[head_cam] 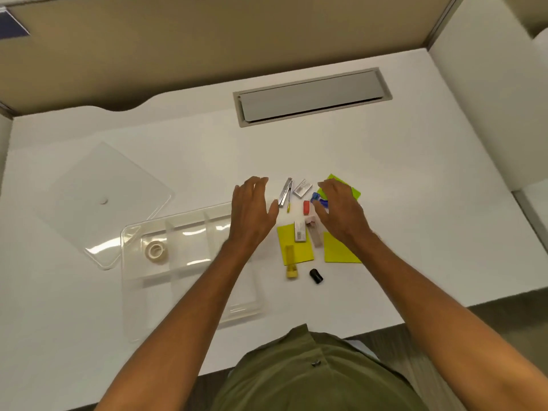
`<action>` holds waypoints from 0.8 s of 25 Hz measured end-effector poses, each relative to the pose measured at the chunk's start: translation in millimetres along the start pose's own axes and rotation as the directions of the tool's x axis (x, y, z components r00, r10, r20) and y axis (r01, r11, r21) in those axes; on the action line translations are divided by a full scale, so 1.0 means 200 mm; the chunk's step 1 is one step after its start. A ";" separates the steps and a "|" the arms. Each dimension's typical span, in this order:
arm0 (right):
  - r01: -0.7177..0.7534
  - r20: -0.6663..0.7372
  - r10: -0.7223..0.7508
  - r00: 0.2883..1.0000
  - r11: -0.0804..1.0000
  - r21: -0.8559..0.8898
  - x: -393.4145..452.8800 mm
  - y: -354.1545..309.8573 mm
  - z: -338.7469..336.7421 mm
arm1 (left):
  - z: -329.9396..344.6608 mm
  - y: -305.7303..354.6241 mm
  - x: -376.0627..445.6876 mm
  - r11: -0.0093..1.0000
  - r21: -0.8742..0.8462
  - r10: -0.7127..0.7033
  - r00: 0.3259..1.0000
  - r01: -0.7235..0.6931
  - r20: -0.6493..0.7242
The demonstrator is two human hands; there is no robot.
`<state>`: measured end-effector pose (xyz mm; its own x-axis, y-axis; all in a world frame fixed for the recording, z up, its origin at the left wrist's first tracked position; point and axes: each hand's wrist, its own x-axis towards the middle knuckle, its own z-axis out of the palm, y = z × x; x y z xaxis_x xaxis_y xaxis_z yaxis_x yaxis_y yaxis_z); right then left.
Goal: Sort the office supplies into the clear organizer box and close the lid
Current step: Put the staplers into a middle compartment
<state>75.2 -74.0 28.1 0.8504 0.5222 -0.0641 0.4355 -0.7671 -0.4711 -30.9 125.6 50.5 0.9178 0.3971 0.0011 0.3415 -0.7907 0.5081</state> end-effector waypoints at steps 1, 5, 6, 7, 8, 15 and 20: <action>-0.043 0.010 0.043 0.999 0.999 -0.003 0.00 0.06 -0.01 | 0.04 0.02 0.04 1.000 0.025 0.007 0.999 -0.008 0.040; -0.168 0.030 0.166 0.986 0.985 0.045 0.04 0.23 -0.01 | 0.17 0.08 0.17 0.994 0.105 -0.049 0.982 0.031 0.181; -0.180 0.031 0.178 0.983 0.982 0.053 0.05 0.25 -0.01 | 0.19 0.09 0.20 0.992 0.109 -0.085 0.975 0.064 0.205; -0.189 0.034 0.188 0.982 0.980 0.055 0.06 0.27 0.00 | 0.21 0.10 0.22 0.990 0.108 -0.112 0.967 0.090 0.227; -0.196 0.038 0.194 0.980 0.979 0.055 0.07 0.28 0.01 | 0.23 0.10 0.24 0.989 0.102 -0.131 0.961 0.109 0.245; -0.238 0.025 0.237 0.971 0.971 0.026 0.16 0.32 0.09 | 0.32 0.13 0.32 0.978 0.096 -0.205 0.941 0.185 0.271; -0.283 0.013 0.283 0.959 0.955 0.092 0.17 0.31 0.09 | 0.26 0.15 0.31 0.971 0.017 -0.236 0.943 0.239 0.234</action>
<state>126.5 -96.8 -19.8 0.9350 0.2882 -0.2066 0.1474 -0.8458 -0.5127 47.6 101.6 21.3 0.8323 0.4523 -0.3205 0.5543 -0.6808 0.4788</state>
